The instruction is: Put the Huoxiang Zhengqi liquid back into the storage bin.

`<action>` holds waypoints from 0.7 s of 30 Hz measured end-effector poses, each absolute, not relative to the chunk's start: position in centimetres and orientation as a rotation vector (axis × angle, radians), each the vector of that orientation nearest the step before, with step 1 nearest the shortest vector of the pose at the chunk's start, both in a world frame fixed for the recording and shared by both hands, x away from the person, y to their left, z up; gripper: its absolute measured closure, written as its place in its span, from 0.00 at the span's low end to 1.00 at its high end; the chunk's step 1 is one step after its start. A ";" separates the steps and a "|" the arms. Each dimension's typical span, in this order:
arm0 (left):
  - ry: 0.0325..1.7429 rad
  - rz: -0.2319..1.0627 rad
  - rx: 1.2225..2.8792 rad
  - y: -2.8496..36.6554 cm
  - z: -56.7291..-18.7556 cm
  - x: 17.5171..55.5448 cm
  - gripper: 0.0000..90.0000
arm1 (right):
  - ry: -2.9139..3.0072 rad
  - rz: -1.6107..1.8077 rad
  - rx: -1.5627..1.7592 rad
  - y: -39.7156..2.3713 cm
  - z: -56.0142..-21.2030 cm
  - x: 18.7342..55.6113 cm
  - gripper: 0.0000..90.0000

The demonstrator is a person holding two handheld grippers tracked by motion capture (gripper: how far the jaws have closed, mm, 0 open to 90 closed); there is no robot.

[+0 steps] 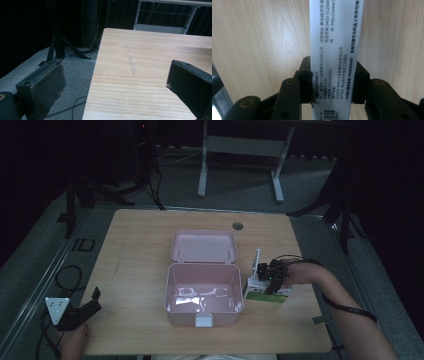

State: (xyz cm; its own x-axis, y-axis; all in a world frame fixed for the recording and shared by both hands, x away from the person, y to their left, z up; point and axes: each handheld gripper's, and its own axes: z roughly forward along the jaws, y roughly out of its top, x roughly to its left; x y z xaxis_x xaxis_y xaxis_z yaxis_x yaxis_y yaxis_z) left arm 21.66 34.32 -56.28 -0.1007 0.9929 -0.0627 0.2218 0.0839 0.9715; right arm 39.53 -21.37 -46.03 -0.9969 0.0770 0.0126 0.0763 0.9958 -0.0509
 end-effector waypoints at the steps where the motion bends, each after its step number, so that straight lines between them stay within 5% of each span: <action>1: 1.480 1.105 1.271 34.3 -56.3 21.7 0.02 | -3.123 0.087 -0.114 -21.4 -46.0 39.5 0.68; 21: 1.486 1.107 1.264 34.3 -56.3 21.7 0.02 | -3.113 0.109 -0.051 -21.7 -42.5 36.9 0.68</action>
State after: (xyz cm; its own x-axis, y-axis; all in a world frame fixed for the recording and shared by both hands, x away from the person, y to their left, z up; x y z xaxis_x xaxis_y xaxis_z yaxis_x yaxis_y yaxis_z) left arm 21.65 34.33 -56.28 -0.1073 0.9920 -0.0666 0.2194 0.0890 0.9716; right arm 36.93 -21.69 -42.52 -0.9991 0.0339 0.0247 0.0321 0.9970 -0.0706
